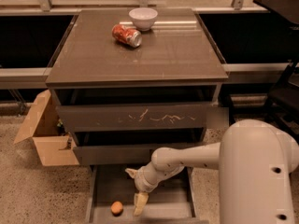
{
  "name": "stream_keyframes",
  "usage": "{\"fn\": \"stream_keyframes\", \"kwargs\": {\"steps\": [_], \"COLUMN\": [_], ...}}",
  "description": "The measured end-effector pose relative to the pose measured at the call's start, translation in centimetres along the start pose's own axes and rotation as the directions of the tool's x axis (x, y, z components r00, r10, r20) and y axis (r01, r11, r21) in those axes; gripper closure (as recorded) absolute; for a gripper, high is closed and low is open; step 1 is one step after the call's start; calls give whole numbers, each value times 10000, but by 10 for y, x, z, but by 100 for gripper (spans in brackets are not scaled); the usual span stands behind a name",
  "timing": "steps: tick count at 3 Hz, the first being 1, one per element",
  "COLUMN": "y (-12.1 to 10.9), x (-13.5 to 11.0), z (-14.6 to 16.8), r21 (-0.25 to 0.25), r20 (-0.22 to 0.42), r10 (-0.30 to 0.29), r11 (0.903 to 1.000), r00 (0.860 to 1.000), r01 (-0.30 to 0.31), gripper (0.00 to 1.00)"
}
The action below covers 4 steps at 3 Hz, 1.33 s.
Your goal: Pick orange from bottom drawer and place on counter
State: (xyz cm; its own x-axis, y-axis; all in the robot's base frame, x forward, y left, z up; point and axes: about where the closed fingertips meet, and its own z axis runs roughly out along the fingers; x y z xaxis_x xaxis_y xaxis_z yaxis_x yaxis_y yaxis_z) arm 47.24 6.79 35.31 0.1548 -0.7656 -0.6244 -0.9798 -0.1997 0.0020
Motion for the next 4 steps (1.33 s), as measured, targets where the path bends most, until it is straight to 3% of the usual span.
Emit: {"fn": "stream_keyframes", "kwargs": {"steps": [2,3,4], "y": [-17,-21,-21], "x": [13,16,16], "z": [56,76,76], "r21": [70,-37,-37], "r20": [323,676,677], "r10": [214,30,30], "r11": [9997,10000,10000], "r00": [9993,9977,9977], "r01": [-216,-28,-27], "gripper": [0,0,0]}}
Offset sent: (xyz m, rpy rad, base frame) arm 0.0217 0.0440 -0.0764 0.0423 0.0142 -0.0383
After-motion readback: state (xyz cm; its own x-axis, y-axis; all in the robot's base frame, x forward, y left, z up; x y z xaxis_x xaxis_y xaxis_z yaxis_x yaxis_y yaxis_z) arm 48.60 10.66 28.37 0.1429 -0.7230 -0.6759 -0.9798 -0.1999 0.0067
